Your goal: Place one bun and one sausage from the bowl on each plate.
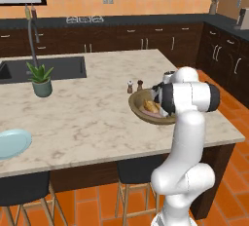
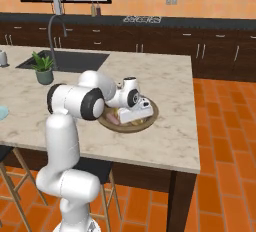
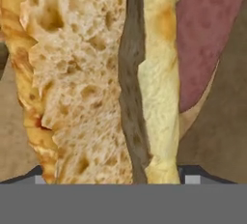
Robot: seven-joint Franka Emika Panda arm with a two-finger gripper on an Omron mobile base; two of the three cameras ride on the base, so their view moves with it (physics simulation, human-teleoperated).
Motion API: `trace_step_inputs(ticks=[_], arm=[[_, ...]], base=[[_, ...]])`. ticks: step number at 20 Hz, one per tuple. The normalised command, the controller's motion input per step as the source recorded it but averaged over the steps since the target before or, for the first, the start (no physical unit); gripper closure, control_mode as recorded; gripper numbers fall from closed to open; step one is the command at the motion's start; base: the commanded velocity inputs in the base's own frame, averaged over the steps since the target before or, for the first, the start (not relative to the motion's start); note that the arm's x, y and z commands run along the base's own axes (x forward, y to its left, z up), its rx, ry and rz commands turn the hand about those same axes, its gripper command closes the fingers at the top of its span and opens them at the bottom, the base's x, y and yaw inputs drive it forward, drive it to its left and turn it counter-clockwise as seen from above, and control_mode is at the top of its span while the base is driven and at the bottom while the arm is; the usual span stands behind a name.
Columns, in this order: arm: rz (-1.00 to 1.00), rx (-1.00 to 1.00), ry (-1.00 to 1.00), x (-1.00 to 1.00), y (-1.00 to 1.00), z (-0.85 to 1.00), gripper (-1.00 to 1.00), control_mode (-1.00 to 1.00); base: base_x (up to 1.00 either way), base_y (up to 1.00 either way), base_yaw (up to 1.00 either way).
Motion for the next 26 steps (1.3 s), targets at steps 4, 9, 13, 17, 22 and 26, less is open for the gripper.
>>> trace_step_inputs(ticks=[4,9,13,17,22,26], arm=[[0.01,0.17,-0.53,-0.05,0.00,0.04,1.00,-1.00],[0.00,0.32,-0.78,-0.32,-0.13,0.67,1.00,-1.00],[0.03,0.17,-0.57,-0.41,0.17,0.86,1.00,-1.00],[0.02,-0.03,-0.24,-0.56,0.77,0.88,1.00,-1.00],[0.29,-0.26,0.00,-0.46,0.74,1.00,1.00,-1.00],[0.59,-0.31,-0.01,-0.70,0.26,1.00,1.00,-1.00]], base=[[0.00,0.00,0.00],[0.00,0.00,0.00],[0.00,0.00,0.00],[0.00,0.00,0.00],[0.00,0.00,0.00],[0.00,0.00,0.00]])
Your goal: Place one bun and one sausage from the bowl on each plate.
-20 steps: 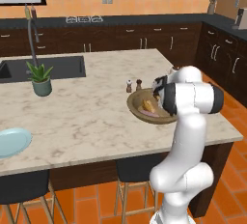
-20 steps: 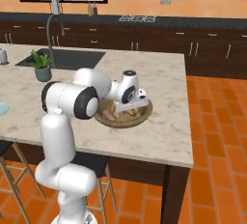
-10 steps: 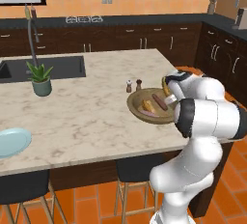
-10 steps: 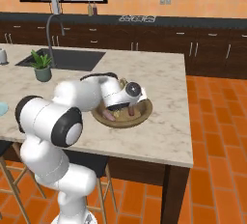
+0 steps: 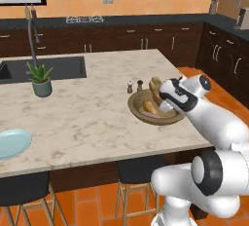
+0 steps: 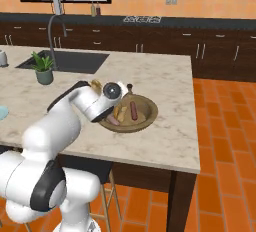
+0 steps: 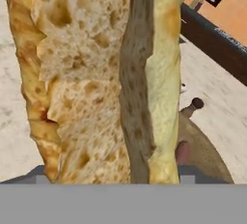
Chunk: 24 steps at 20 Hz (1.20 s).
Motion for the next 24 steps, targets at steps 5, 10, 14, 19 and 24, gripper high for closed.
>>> trace_step_inputs(ticks=[5,10,14,19,24], arm=[[0.46,-0.17,-0.01,-0.75,0.01,1.00,1.00,-1.00],[0.29,-0.65,0.30,-0.63,0.41,0.86,1.00,-1.00],[0.06,-0.49,0.23,-0.33,0.24,0.16,1.00,-1.00],[0.00,-0.04,0.04,-0.24,0.00,0.00,1.00,1.00],[0.00,0.00,0.00,0.00,0.00,0.00,1.00,1.00]], base=[[0.00,0.00,0.00],[0.00,0.00,0.00],[0.00,0.00,0.00],[-0.09,0.02,0.01],[-0.18,0.76,0.06]])
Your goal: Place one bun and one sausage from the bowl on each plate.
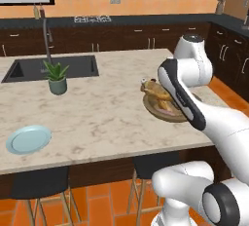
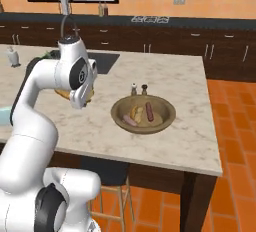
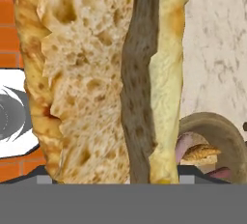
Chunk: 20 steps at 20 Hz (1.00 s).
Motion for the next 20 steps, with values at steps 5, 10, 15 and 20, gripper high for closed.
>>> trace_step_inputs(ticks=[5,10,15,20], arm=[[0.00,0.00,0.00,0.00,0.00,0.00,1.00,1.00],[0.00,0.00,0.00,0.00,0.00,0.00,1.00,1.00],[0.01,0.00,-0.07,0.07,0.47,0.17,1.00,-1.00],[0.10,-0.08,0.22,0.40,0.54,-0.57,1.00,-1.00]], base=[[0.00,0.97,0.00],[0.00,1.00,0.00],[0.00,0.34,0.00],[0.00,0.00,0.00]])
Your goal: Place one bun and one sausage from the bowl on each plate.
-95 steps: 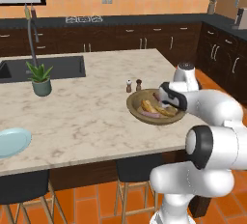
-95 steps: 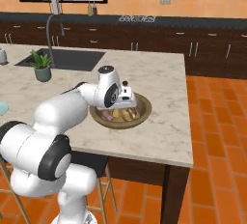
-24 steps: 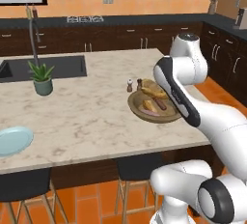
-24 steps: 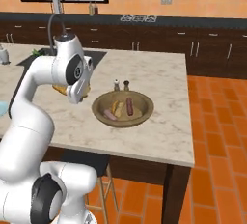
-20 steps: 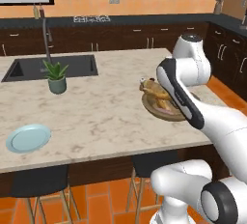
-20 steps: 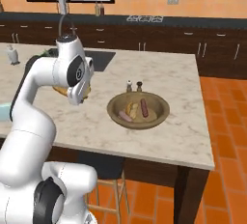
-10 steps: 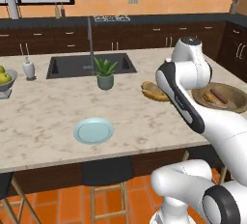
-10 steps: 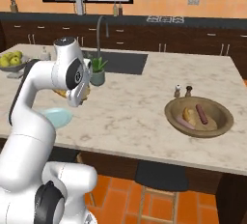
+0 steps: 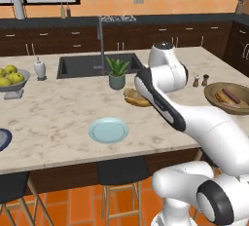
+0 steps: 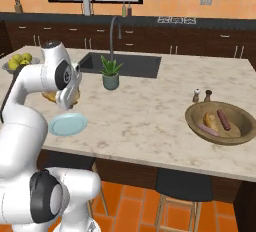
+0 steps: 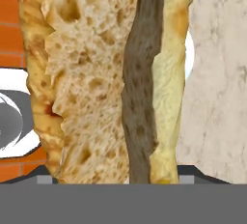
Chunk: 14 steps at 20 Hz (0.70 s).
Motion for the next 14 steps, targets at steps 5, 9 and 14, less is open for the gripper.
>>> trace_step_inputs(ticks=[5,9,14], arm=[[0.15,-0.13,0.22,-0.01,0.78,-0.89,1.00,-1.00],[0.21,-0.21,0.20,0.00,0.74,-0.77,1.00,-1.00],[0.15,-0.19,0.23,0.85,0.12,-0.99,1.00,-1.00]], base=[[0.00,0.00,0.00],[0.00,0.00,0.00],[0.00,0.00,0.00]])
